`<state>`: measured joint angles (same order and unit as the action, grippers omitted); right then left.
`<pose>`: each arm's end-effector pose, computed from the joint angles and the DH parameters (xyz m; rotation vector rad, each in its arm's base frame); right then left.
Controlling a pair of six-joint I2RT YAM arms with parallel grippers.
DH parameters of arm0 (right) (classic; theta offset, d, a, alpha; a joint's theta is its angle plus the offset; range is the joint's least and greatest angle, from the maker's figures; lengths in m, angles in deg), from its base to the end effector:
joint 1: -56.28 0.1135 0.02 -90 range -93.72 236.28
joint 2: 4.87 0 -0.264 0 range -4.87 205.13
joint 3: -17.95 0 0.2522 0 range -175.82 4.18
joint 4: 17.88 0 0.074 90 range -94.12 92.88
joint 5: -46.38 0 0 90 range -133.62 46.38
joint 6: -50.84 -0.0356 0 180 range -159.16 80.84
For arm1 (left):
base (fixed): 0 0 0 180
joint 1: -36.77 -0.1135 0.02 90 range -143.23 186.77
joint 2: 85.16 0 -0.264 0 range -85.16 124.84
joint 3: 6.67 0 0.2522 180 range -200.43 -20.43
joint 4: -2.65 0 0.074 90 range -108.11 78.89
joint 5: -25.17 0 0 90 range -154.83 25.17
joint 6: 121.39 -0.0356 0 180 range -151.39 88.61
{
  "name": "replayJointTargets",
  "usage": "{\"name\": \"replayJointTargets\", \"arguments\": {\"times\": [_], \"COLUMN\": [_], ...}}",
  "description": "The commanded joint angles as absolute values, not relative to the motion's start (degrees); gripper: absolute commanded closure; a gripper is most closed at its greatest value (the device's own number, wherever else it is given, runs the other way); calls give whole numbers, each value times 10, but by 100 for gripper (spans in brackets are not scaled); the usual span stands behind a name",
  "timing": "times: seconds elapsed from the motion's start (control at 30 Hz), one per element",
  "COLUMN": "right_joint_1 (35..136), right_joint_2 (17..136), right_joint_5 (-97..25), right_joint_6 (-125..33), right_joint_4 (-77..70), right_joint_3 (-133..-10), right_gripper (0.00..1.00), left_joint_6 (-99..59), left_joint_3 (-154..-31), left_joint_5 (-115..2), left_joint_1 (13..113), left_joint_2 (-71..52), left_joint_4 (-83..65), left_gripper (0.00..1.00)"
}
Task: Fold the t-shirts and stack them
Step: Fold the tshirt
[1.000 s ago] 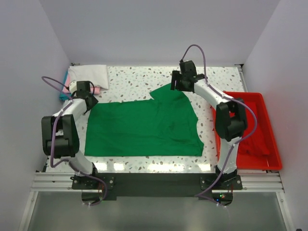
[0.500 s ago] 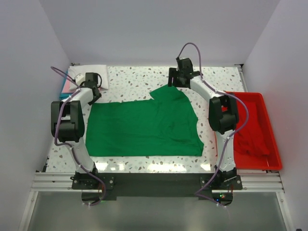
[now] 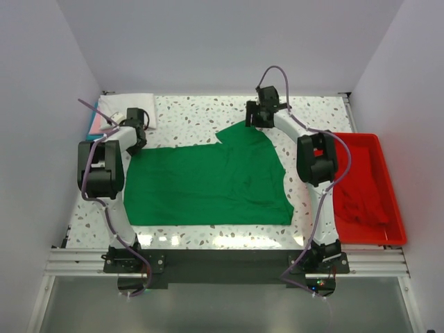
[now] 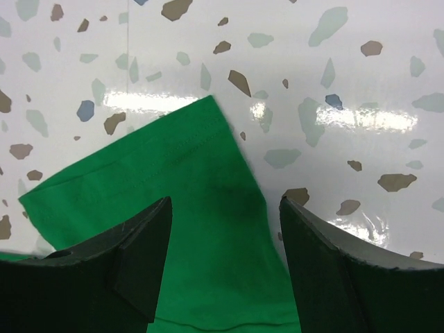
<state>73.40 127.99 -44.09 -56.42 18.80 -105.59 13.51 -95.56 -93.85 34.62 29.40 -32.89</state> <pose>0.5014 0.1541 0.1873 0.0069 2.3913 0.2762 0.4067 0.0326 0.1522 -1.1380 2.2025 0.3648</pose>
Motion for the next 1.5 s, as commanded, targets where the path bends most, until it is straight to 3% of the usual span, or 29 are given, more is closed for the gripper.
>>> {"name": "replayJointTargets", "arguments": {"times": [0.0,0.23,0.4,0.43,0.63,0.67,0.83,1.47], "right_joint_1": [734,734,736,735,746,750,754,752], "right_joint_2": [1299,1329,1339,1341,1344,1344,1350,1270], "right_joint_5": [-440,-453,-455,-454,-485,-493,-522,-576], "right_joint_6": [-543,-539,-544,-545,-540,-538,-537,-518], "right_joint_4": [197,199,204,206,236,240,249,154], "right_joint_3": [-1091,-1099,-1102,-1101,-1110,-1114,-1119,-1132], "right_gripper": [33,34,40,47,64,75,100,100], "left_joint_6": [148,147,143,144,141,142,142,108], "left_joint_3": [-975,-973,-974,-974,-974,-973,-959,-916], "left_joint_5": [-954,-953,-951,-951,-948,-948,-945,-902], "left_joint_1": [348,348,348,348,348,348,348,326], "left_joint_2": [306,311,314,313,310,310,295,232], "left_joint_4": [-330,-329,-327,-326,-324,-324,-301,-156], "left_gripper": [63,71,86,89,96,97,100,100]}}
